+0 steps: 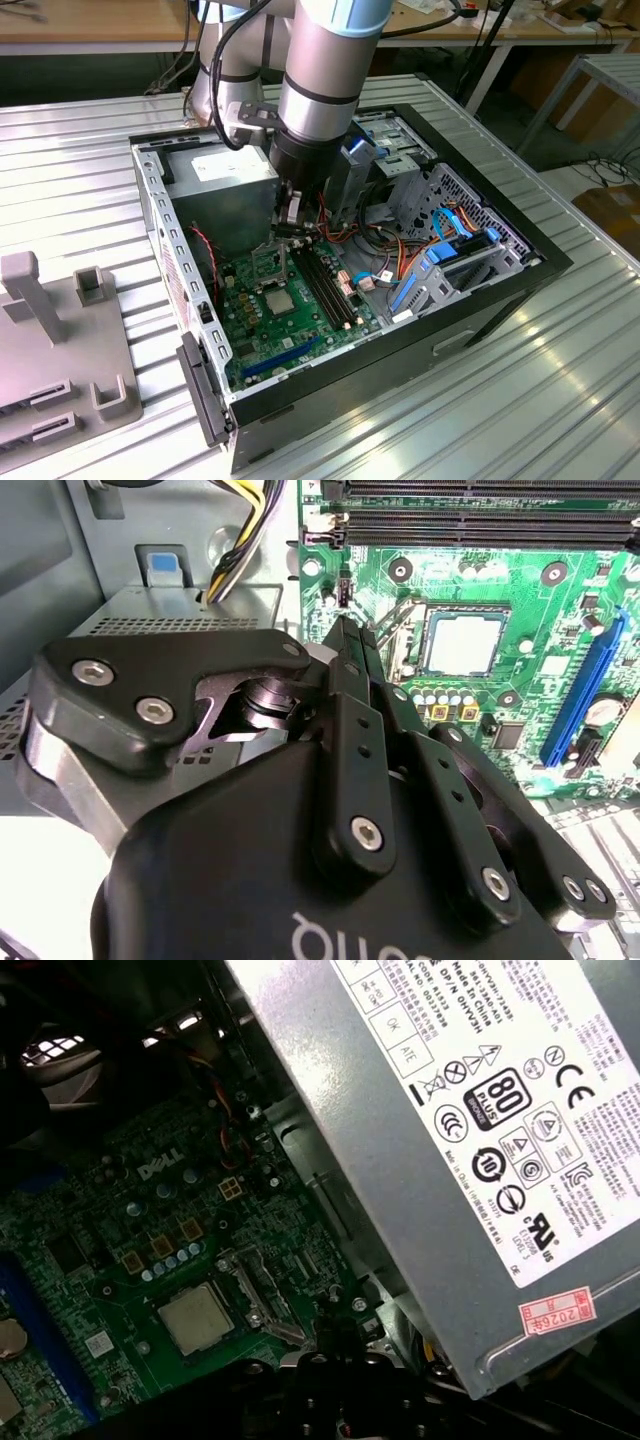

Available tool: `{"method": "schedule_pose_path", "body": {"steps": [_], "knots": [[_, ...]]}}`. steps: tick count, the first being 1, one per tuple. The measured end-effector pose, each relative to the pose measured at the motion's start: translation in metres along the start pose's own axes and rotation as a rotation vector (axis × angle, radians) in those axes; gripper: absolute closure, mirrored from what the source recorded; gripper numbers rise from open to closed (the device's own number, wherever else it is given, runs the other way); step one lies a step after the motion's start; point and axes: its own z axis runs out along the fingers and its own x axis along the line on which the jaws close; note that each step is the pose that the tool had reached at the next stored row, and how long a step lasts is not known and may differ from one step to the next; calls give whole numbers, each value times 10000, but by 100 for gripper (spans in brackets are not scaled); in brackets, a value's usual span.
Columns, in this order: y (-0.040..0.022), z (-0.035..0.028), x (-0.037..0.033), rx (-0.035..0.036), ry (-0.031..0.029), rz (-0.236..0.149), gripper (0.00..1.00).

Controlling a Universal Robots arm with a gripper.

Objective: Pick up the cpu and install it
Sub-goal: 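Close the cpu cover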

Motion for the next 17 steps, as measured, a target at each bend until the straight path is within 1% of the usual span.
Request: {"method": "schedule_pose_path", "body": {"steps": [10, 17], "knots": [[5, -4, 6, 10, 20, -175, 85], [-7, -4, 33, 14, 26, -261, 85]]}}
